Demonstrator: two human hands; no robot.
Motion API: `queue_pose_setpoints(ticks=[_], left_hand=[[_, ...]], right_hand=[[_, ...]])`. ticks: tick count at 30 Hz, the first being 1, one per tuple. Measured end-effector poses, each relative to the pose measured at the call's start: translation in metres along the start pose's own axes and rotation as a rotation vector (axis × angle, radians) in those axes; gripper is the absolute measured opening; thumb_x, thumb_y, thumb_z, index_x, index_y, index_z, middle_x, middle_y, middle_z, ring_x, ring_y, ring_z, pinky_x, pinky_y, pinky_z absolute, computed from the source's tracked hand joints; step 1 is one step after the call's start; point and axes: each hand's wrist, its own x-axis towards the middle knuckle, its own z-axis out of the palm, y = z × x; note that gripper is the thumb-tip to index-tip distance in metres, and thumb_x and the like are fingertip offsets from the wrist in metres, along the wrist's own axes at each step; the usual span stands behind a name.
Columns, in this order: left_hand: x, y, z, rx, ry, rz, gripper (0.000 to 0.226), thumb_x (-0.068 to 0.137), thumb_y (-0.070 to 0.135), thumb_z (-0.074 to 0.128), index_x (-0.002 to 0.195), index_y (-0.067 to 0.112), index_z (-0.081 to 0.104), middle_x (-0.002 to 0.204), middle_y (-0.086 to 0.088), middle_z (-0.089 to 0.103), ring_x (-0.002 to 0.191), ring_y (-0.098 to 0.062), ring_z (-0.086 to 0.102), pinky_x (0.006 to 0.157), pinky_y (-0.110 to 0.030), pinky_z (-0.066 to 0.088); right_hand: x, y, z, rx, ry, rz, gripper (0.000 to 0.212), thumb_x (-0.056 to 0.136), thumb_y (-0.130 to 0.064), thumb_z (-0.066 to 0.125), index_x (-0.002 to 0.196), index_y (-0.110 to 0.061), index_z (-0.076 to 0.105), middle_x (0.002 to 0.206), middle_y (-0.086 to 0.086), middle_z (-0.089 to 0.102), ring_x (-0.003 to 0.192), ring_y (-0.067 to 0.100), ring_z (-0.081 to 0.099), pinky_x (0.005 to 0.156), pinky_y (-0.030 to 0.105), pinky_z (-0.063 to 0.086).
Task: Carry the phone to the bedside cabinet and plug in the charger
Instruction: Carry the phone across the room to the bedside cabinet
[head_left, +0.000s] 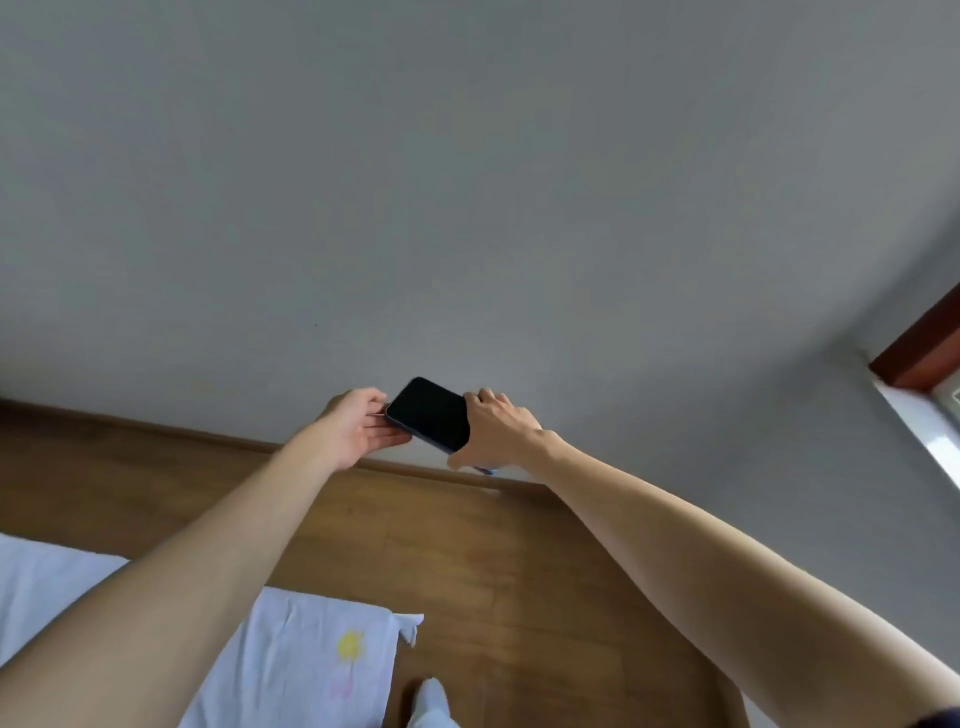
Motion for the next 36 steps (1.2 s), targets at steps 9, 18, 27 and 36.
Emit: queue_pose_setpoints(ticks=[9,18,27,36], left_hand=[[0.121,0.086,-0.003,-0.077,0.026,-0.008,0.034,0.096,0.009,0.046,0.124,-0.009,0.052,0.103,-0.03,0.064,0.086,-0.04,0.068,0.066,-0.042,0.056],[0.221,0.137,-0.034,-0.163,0.199,-0.012,0.029,0.096,0.008,0.045,0.117,-0.01,0.052,0.111,-0.032,0.061,0.094,-0.043,0.065,0.074,-0.045,0.055],[0.275,0.177,-0.079,-0.395,0.468,0.005,0.022,0.097,0.004,0.047,0.117,-0.003,0.049,0.116,-0.028,0.06,0.105,-0.042,0.063,0.091,-0.051,0.054],[0.239,0.163,-0.157,-0.623,0.75,0.019,0.023,0.098,0.012,0.046,0.113,-0.002,0.054,0.115,-0.028,0.062,0.099,-0.04,0.067,0.073,-0.043,0.057]], right_hand=[[0.154,0.013,-0.034,0.015,-0.048,-0.007,0.075,0.071,-0.048,0.07,0.13,-0.009,0.044,0.112,0.008,0.048,0.099,0.027,0.05,0.07,0.036,0.05],[0.299,-0.001,-0.036,-0.072,-0.138,-0.181,0.07,0.072,-0.046,0.067,0.126,-0.008,0.042,0.114,0.01,0.047,0.103,0.03,0.049,0.078,0.04,0.051],[0.443,-0.046,-0.037,-0.158,-0.218,-0.493,0.067,0.067,-0.04,0.069,0.119,-0.01,0.041,0.109,0.006,0.044,0.099,0.026,0.047,0.071,0.037,0.051],[0.491,-0.161,-0.025,-0.225,-0.323,-0.915,0.072,0.068,-0.048,0.071,0.124,-0.011,0.045,0.109,0.005,0.047,0.099,0.024,0.049,0.075,0.038,0.054]])
